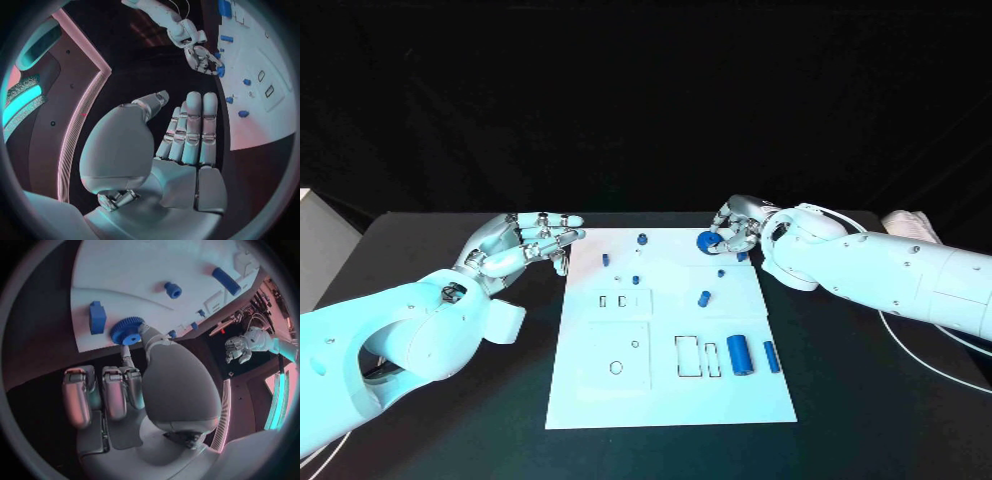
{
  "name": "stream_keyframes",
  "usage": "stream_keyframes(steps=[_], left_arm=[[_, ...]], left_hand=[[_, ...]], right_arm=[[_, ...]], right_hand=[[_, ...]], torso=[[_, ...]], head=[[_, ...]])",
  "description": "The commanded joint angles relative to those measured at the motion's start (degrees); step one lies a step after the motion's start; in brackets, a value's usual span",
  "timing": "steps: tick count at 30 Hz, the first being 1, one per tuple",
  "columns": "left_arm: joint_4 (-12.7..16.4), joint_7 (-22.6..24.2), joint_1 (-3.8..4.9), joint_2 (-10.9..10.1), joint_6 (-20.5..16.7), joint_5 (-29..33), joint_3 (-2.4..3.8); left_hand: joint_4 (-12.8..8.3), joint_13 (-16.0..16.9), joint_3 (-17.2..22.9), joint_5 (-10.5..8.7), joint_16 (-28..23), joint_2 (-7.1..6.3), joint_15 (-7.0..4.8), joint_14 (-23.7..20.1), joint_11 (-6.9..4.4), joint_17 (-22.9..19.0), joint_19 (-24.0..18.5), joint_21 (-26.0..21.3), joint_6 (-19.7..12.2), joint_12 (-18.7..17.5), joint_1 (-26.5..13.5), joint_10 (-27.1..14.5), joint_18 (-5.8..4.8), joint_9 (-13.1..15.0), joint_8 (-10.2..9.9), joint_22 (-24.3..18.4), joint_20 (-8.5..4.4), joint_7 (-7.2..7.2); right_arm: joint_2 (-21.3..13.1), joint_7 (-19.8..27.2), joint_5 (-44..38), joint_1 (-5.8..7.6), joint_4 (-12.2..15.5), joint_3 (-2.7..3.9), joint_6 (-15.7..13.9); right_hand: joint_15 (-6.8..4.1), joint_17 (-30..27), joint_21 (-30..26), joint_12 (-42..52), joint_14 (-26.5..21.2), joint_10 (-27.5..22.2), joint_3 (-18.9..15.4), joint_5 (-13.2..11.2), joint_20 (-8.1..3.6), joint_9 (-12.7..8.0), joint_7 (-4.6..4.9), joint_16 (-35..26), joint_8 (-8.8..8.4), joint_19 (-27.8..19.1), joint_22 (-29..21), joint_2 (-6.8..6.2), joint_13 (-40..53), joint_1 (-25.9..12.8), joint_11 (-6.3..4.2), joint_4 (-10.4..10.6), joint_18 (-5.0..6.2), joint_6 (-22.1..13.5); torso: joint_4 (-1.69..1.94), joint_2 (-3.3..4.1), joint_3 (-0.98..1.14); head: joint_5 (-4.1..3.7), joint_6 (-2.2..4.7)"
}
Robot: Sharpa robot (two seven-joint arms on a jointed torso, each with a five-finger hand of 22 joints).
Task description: Assemble the parts on the task board
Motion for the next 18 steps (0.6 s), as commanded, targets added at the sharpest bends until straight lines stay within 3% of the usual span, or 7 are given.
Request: stream_keyframes(steps=[1,9,18], left_arm=[[0.1,0.2,0.1,0.1,1.1,0.2,0.04],[0.0,0.1,0.1,0.0,1.0,0.2,0.04],[0.0,0.1,0.1,0.0,1.1,0.1,0.04]], left_hand=[[0.0,0.1,0.4,0.21,0.3,0.45,0.14,-0.5,-0.18,0.0,-0.3,-0.1,0.0,0.2,0.1,-0.4,0.64,0.1,0.2,0.0,-0.02,0.34],[0.0,0.1,0.5,0.22,0.3,0.47,0.15,-0.5,-0.17,-0.1,-0.4,0.0,0.0,0.2,0.1,-0.5,0.65,0.1,0.2,0.0,-0.01,0.35],[0.0,0.1,0.5,0.23,0.4,0.51,0.15,-0.6,-0.17,-0.1,-0.4,0.1,-0.1,0.2,0.1,-0.5,0.64,0.1,0.2,0.1,0.0,0.35]], right_arm=[[0.2,-0.1,0.0,-0.05,-0.3,0.01,1.1],[0.2,-0.1,0.3,-0.08,-0.8,0.0,1.4],[0.4,-0.8,-1.3,-0.21,-0.6,-0.03,0.6]], right_hand=[[0.42,12.1,0.3,0.2,5.4,5.9,-0.1,0.6,0.5,0.1,0.06,0.3,0.4,5.4,13.9,0.74,15.1,0.2,0.39,0.3,-0.48,0.3],[0.19,12.2,0.7,0.2,5.4,5.9,1.8,1.5,0.37,0.3,-0.21,0.3,1.06,5.7,14.4,2.13,15.1,1.5,0.15,0.7,-0.61,1.8],[-0.18,12.3,1.0,0.2,5.4,5.9,5.0,1.8,0.07,0.2,-0.65,0.4,1.34,5.8,14.7,2.59,15.1,2.5,-0.23,0.4,-0.68,3.1]], torso=[[0.03,-0.05,0.04],[0.03,-0.05,0.04],[0.05,-0.06,0.02]], head=[[-0.02,-0.05],[0.13,-0.22],[0.08,-0.32]])
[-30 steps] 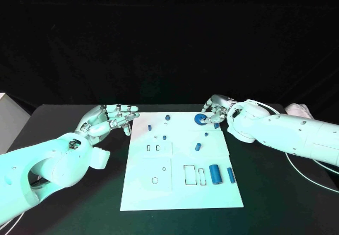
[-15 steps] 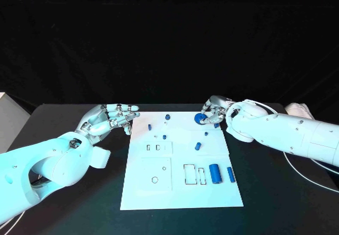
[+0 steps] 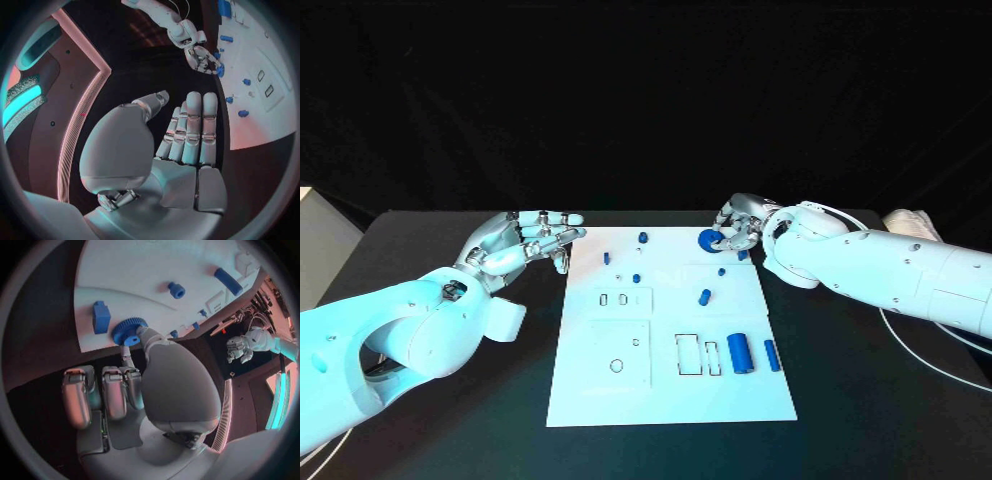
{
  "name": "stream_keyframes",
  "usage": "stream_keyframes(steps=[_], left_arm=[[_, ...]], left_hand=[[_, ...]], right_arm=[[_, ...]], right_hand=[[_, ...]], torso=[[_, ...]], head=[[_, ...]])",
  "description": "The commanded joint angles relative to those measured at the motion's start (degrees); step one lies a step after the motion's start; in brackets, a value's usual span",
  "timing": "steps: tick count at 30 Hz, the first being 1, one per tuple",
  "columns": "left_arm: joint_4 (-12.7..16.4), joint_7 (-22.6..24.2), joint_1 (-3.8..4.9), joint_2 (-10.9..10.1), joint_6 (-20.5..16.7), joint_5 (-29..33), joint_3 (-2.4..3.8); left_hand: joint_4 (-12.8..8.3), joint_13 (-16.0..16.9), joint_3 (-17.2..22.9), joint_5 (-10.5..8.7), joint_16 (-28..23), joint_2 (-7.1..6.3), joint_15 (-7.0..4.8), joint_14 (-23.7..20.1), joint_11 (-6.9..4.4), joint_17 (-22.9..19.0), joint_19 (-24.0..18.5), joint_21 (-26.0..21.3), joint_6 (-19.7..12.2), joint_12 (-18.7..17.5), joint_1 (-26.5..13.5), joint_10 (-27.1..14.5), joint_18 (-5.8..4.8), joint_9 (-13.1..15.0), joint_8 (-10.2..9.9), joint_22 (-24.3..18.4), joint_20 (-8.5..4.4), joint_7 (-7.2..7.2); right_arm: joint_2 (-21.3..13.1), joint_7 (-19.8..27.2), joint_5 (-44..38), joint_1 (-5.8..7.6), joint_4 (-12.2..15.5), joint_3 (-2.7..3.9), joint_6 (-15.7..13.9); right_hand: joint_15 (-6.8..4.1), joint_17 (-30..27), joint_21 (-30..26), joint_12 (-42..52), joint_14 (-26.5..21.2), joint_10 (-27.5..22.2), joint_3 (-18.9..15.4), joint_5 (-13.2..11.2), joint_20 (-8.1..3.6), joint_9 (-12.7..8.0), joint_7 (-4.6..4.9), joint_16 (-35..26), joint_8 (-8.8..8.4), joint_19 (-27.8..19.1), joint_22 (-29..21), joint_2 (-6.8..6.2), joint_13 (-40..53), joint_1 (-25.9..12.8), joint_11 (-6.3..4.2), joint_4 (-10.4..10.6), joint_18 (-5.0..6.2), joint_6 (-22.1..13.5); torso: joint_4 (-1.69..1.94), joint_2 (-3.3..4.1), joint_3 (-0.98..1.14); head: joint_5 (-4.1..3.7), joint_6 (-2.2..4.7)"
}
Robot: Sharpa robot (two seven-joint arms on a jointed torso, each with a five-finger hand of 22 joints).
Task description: Assemble the parts on the task board
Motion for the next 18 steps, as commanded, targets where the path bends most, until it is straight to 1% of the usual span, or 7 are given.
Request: stream_keyframes(steps=[1,6,11,12,13,14,18], left_arm=[[0.0,0.2,0.1,0.1,1.0,0.1,0.04],[-0.2,0.2,0.09,0.2,1.1,0.1,0.04],[-0.3,0.2,0.09,0.4,1.1,0.1,0.04],[-0.3,0.2,0.09,0.4,1.1,0.1,0.04],[-0.3,0.2,0.09,0.4,1.1,0.1,0.04],[-0.4,0.2,0.09,0.4,1.1,0.1,0.04],[-0.5,0.3,0.09,0.4,1.1,0.1,0.04]], left_hand=[[0.1,0.1,0.4,0.23,0.4,0.51,-0.06,-0.4,0.04,-0.1,-0.4,0.1,-0.1,0.2,0.1,-0.3,0.64,0.0,0.2,0.1,0.0,0.35],[0.1,0.1,0.4,0.24,0.4,0.56,-0.06,-0.4,0.04,-0.1,-0.4,0.1,-0.1,0.2,0.2,-0.3,0.64,0.1,0.2,0.1,0.0,0.34],[0.1,0.1,0.4,0.24,0.4,0.56,-0.06,-0.4,0.04,-0.1,-0.4,0.1,-0.1,0.2,0.2,-0.3,0.64,0.1,0.2,0.1,0.0,0.34],[0.1,0.1,0.4,0.24,0.4,0.56,-0.06,-0.4,0.04,-0.1,-0.4,0.1,-0.1,0.2,0.2,-0.3,0.64,0.1,0.2,0.1,0.0,0.34],[0.1,0.1,0.4,0.24,0.4,0.56,-0.06,-0.4,0.04,-0.1,-0.4,0.1,-0.1,0.2,0.2,-0.3,0.64,0.1,0.2,0.1,0.0,0.34],[0.1,0.1,0.5,0.26,0.4,0.6,-0.07,-0.4,0.04,-0.1,-0.5,0.1,-0.1,0.2,0.2,-0.4,0.64,0.1,0.2,0.1,0.0,0.34],[0.2,0.1,0.4,0.19,0.5,0.61,-0.03,-0.5,0.09,-0.1,-0.6,0.2,-0.1,0.3,0.0,-0.4,0.65,0.1,0.2,0.1,0.02,0.39]], right_arm=[[0.1,-0.9,-2.1,-0.22,0.4,-0.06,-0.1],[0.0,-1.5,-4.2,-0.37,1.4,-0.06,-1.9],[-0.2,-2.3,-6.1,-0.5,3.2,-0.06,-5.4],[-0.3,-2.6,-6.7,-0.51,3.7,-0.06,-6.4],[-0.3,-2.7,-6.9,-0.51,3.9,-0.06,-6.8],[-0.4,-2.9,-7.6,-0.53,4.6,-0.06,-7.9],[-0.8,-3.9,-10.9,-0.55,7.6,-0.04,-11.3]], right_hand=[[-0.23,12.3,0.3,0.2,5.4,5.9,1.3,0.0,-0.28,0.1,-0.19,0.4,0.45,5.7,14.7,0.49,15.1,0.5,-0.29,-0.3,-0.68,0.7],[-0.37,12.3,0.5,0.2,5.4,5.9,2.6,-1.2,-0.43,0.1,-0.34,0.4,0.55,5.9,14.9,-0.06,15.1,0.2,-0.41,-0.5,-0.75,1.3],[-0.53,12.3,0.7,0.2,5.4,5.9,3.3,-1.5,-0.55,0.2,-0.6,0.4,0.84,6.0,15.1,-0.31,15.1,-0.2,-0.63,-0.4,-0.8,2.0],[-0.6,12.3,0.7,0.2,5.4,5.9,3.5,-3.4,-0.63,0.2,-0.7,0.4,0.92,6.0,15.1,-0.46,15.1,-1.0,-0.73,-0.1,-0.8,2.3],[-0.65,12.2,0.7,0.2,5.4,5.9,3.6,-3.7,-0.67,0.2,-0.73,0.4,0.9,6.0,15.1,-0.48,15.1,-1.1,-0.76,-0.1,-0.8,2.3],[-0.71,12.2,0.7,0.2,5.4,5.9,3.8,-4.3,-0.72,0.2,-0.79,0.4,0.95,6.0,15.1,-0.46,15.1,-1.4,-0.8,0.0,-0.8,2.4],[-0.73,12.3,0.7,0.2,5.4,5.9,3.9,-4.4,-0.75,0.3,-0.84,0.4,1.01,6.0,15.1,-0.43,15.1,-1.5,-0.84,0.1,-0.8,2.6]], torso=[[0.05,0.01,-0.04],[-0.02,0.0,-0.07],[0.0,-0.02,-0.05],[-0.01,-0.05,-0.04],[-0.01,-0.05,-0.03],[-0.02,-0.08,-0.01],[0.04,-0.04,-0.05]], head=[[-0.07,-0.11],[-0.14,-0.11],[-0.16,-0.07],[-0.11,-0.06],[-0.1,-0.05],[-0.07,-0.03],[-0.05,-0.03]])
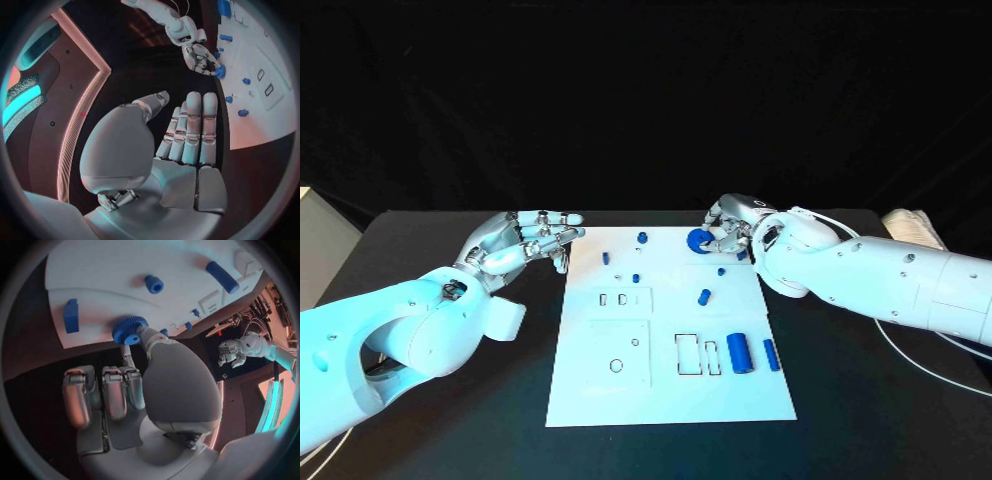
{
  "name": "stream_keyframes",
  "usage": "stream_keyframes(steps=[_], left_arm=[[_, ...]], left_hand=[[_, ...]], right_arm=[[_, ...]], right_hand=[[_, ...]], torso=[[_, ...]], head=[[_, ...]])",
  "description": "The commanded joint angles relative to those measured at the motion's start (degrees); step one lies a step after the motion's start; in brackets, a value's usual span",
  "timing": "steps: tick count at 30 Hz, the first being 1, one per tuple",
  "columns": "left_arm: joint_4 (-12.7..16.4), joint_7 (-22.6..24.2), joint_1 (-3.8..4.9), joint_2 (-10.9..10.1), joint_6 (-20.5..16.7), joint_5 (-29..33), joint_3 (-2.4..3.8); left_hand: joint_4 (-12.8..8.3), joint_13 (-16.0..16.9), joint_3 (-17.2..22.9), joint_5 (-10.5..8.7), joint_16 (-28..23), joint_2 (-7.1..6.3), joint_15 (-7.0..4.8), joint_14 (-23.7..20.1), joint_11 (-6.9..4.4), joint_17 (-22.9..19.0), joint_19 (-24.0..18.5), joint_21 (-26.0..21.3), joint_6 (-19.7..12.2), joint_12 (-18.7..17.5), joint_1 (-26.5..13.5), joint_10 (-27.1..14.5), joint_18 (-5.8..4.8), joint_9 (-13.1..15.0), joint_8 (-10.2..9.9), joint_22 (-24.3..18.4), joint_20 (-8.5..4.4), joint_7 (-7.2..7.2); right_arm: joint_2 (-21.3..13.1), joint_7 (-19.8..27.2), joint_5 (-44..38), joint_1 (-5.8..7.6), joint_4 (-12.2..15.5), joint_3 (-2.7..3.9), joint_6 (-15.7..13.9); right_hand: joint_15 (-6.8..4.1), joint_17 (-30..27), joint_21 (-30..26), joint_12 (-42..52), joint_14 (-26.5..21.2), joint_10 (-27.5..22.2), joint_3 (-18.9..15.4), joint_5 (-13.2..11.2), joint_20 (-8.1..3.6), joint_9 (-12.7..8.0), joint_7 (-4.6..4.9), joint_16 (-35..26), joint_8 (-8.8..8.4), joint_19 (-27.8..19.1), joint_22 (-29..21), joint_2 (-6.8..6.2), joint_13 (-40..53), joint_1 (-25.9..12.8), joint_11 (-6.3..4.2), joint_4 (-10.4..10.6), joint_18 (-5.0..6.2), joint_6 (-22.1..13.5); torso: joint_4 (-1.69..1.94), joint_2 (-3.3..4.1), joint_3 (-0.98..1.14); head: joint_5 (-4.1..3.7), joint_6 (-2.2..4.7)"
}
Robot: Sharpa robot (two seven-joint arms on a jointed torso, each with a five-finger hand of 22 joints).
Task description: Assemble the parts on the task board
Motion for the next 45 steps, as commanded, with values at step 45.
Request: stream_keyframes(steps=[45], left_arm=[[0.1,0.2,0.09,0.4,1.2,0.1,0.04]], left_hand=[[0.0,0.1,0.3,0.15,0.4,0.39,-0.02,-0.5,0.07,-0.1,-0.5,0.4,-0.1,0.3,-0.2,-0.5,0.64,0.1,0.2,0.2,-0.09,0.38]], right_arm=[[12.0,-3.2,-12.4,-2.61,-1.4,-0.37,-5.0]], right_hand=[[-0.45,12.4,0.3,0.2,5.4,5.9,1.0,0.3,-0.44,0.3,-0.63,0.4,0.1,6.0,15.1,0.37,15.1,-0.7,-0.58,-0.2,-0.81,0.8]], torso=[[-0.07,0.09,-0.02]], head=[[1.12,-0.36]])
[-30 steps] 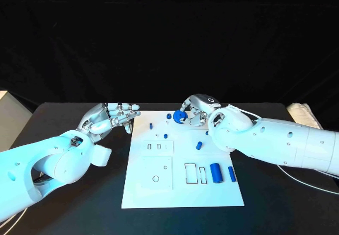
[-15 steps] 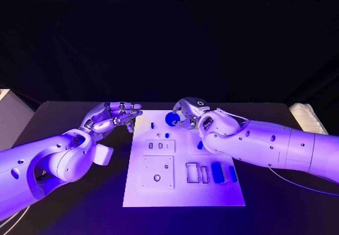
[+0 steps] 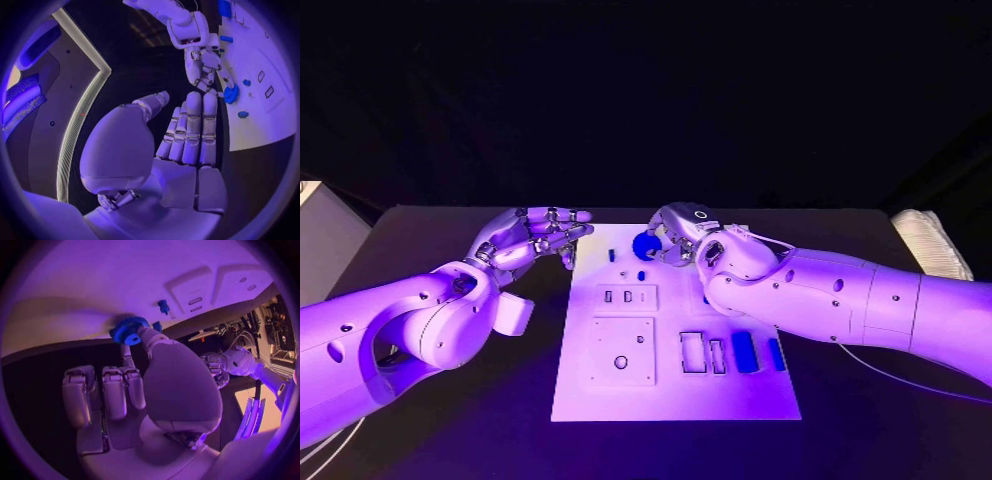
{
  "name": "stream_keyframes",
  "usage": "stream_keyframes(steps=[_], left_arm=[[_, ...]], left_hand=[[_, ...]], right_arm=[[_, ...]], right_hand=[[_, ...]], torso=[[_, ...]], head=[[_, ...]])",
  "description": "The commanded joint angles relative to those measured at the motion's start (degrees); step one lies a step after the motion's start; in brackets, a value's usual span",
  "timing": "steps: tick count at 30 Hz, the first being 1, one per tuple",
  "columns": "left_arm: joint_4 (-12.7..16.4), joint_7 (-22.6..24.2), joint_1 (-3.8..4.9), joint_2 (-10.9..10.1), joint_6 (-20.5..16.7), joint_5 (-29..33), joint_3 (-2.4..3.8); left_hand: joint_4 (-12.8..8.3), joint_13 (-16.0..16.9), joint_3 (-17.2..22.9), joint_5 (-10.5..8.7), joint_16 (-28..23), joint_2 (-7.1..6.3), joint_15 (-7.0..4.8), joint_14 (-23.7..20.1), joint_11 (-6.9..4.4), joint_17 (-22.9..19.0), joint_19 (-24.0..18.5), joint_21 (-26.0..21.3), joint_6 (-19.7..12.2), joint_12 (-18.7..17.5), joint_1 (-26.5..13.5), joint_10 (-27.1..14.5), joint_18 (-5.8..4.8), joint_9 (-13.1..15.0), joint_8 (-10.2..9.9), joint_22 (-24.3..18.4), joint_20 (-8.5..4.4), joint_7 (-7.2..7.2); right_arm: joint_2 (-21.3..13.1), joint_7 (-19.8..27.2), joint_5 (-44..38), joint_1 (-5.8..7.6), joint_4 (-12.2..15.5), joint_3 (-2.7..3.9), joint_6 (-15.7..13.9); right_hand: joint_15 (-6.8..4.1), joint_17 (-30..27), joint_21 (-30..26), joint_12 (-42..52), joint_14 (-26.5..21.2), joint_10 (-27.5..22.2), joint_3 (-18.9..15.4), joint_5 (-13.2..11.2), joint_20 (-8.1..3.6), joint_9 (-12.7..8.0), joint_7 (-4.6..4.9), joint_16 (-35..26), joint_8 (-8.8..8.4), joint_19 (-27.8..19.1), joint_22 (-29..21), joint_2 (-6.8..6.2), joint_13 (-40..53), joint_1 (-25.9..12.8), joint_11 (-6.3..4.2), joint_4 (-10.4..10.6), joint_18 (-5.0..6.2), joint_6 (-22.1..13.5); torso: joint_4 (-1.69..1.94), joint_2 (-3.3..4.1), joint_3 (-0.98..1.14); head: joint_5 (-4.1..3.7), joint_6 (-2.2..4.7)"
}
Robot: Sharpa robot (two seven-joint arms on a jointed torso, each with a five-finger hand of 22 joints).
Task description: Assemble the parts on the task board
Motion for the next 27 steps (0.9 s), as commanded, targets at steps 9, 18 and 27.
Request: stream_keyframes(steps=[9,18,27], left_arm=[[0.1,0.2,0.09,0.1,1.0,0.1,0.04],[0.2,0.1,0.1,0.1,1.0,0.1,0.05],[0.2,0.1,0.1,0.1,1.0,0.1,0.05]], left_hand=[[0.0,0.1,0.3,0.15,0.2,0.39,-0.02,-0.5,0.07,0.0,-0.2,0.4,-0.1,0.3,-0.2,-0.5,0.63,0.1,0.2,0.0,0.05,0.37],[0.0,0.1,0.3,0.15,0.2,0.39,-0.02,-0.5,0.07,0.0,-0.2,0.4,-0.1,0.3,-0.2,-0.5,0.63,0.1,0.2,0.0,0.05,0.37],[0.0,0.1,0.3,0.15,0.2,0.39,-0.02,-0.5,0.07,0.0,-0.2,0.4,-0.1,0.3,-0.2,-0.5,0.63,0.1,0.2,0.0,0.05,0.37]], right_arm=[[1.4,-0.3,-0.8,-0.09,-1.2,-0.04,1.5],[2.3,-0.4,-0.6,-0.09,-2.6,-0.06,2.0],[3.0,0.1,0.3,-0.1,-3.8,-0.11,2.0]], right_hand=[[-0.46,12.4,0.3,0.2,5.4,6.1,0.5,0.4,-0.47,0.2,-0.44,0.2,0.11,6.0,15.1,0.21,15.1,0.0,-0.37,0.0,-0.82,0.7],[-0.38,12.4,0.3,0.2,5.4,6.1,0.6,0.3,-0.46,0.1,-0.27,0.1,-0.19,6.0,15.1,-0.05,15.1,-0.6,-0.24,0.2,-0.82,0.2],[0.12,12.1,0.3,0.2,5.3,6.1,0.1,0.3,-0.1,-0.2,0.39,0.1,-1.27,6.0,15.1,-0.95,15.1,-2.7,0.33,1.1,-0.82,-1.4]], torso=[[0.03,0.0,-0.03],[0.03,0.02,-0.03],[0.08,0.03,0.03]], head=[[-0.07,0.05],[-0.06,-0.04],[-0.01,-0.1]])
